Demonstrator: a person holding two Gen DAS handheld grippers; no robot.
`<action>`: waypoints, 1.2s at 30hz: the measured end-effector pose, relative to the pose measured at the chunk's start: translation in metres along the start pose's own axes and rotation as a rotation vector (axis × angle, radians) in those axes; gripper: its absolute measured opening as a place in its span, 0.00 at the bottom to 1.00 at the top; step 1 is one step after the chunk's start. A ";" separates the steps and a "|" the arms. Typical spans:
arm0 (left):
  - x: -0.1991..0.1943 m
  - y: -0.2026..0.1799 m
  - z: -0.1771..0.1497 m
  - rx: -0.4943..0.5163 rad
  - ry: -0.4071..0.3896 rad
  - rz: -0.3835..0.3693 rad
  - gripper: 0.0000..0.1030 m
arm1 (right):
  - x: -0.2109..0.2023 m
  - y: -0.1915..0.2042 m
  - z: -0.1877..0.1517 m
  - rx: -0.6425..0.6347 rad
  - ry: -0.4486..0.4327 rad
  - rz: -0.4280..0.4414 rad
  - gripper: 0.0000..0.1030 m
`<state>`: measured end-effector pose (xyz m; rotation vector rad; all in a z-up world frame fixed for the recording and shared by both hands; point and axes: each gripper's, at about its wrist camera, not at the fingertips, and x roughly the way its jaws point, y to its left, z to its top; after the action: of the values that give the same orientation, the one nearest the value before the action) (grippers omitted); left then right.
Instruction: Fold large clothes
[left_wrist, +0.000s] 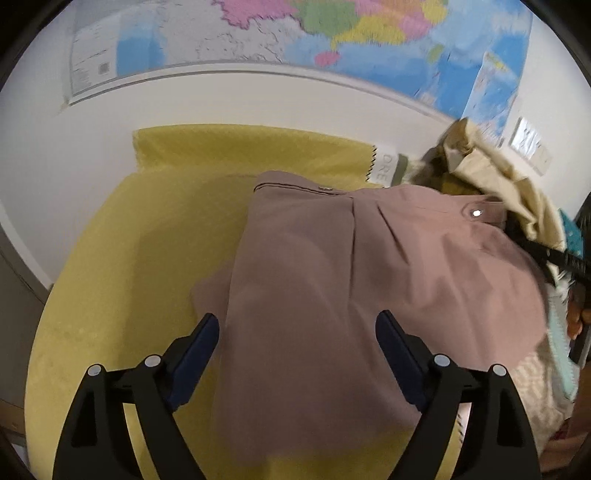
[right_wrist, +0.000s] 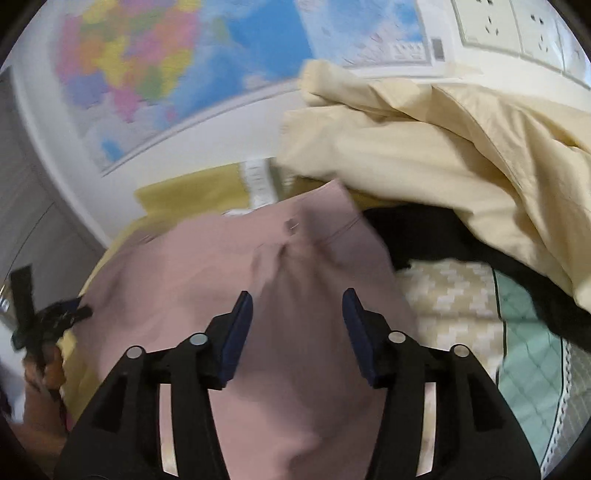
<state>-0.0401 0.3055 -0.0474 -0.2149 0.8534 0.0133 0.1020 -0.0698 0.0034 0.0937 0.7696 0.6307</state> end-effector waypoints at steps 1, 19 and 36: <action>-0.006 0.002 -0.006 -0.010 -0.001 -0.021 0.82 | -0.008 0.001 -0.008 0.000 0.004 0.021 0.58; -0.001 -0.010 -0.067 -0.148 0.101 -0.308 0.93 | -0.049 -0.036 -0.119 0.361 0.125 0.216 0.72; 0.037 -0.040 -0.028 -0.152 0.093 -0.165 0.93 | -0.023 -0.038 -0.096 0.449 0.027 0.160 0.75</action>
<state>-0.0333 0.2586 -0.0855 -0.4307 0.9256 -0.0869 0.0437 -0.1272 -0.0637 0.5634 0.9262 0.6019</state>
